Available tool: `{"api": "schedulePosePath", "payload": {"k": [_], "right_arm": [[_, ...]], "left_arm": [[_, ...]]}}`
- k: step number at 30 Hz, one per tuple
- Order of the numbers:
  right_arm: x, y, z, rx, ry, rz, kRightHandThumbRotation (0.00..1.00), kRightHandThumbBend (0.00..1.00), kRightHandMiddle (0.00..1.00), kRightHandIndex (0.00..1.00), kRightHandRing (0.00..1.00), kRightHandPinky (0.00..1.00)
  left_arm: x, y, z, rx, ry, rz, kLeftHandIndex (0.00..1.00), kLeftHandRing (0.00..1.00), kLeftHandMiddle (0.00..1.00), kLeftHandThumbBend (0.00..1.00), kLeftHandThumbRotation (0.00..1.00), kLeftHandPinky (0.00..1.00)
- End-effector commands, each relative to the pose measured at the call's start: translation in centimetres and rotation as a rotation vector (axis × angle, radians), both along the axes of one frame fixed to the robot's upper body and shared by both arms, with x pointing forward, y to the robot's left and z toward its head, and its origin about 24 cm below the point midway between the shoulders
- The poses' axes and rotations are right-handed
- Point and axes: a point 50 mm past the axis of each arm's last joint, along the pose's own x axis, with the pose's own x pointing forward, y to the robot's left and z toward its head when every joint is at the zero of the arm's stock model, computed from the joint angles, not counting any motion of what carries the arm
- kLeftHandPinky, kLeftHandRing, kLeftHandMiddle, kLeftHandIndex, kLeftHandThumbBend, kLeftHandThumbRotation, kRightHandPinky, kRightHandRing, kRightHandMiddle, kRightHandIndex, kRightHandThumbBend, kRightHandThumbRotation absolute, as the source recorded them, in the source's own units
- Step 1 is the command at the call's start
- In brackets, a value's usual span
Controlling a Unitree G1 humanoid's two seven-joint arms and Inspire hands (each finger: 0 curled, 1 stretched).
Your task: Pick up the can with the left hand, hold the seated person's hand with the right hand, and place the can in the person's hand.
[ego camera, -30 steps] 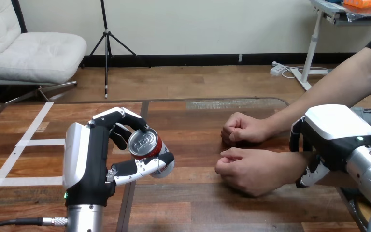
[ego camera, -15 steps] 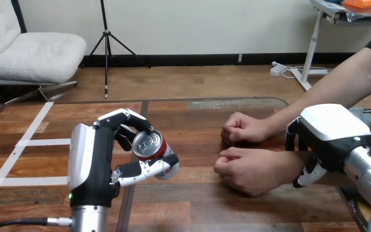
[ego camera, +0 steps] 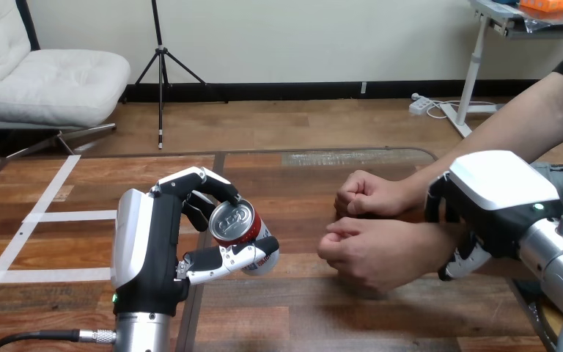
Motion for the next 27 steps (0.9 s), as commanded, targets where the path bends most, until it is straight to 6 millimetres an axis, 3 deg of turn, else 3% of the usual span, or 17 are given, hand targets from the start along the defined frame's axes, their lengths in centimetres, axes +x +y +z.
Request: {"api": "schedulePosePath", "payload": {"k": [1, 27], "right_arm": [[0.38, 0.69, 3.47, -0.011, -0.145, 0.047, 0.00, 0.84, 0.48, 0.53, 0.42, 0.34], [0.41, 1.44, 3.47, 0.009, -0.141, 0.068, 0.00, 0.81, 0.52, 0.52, 0.46, 0.38]], "left_arm": [[1.32, -0.71, 1.90, -0.021, -0.097, -0.026, 0.41, 0.35, 0.39, 0.74, 0.00, 0.29], [1.37, -0.54, 1.74, -0.023, -0.095, -0.014, 0.41, 0.35, 0.40, 0.74, 0.00, 0.29]]}}
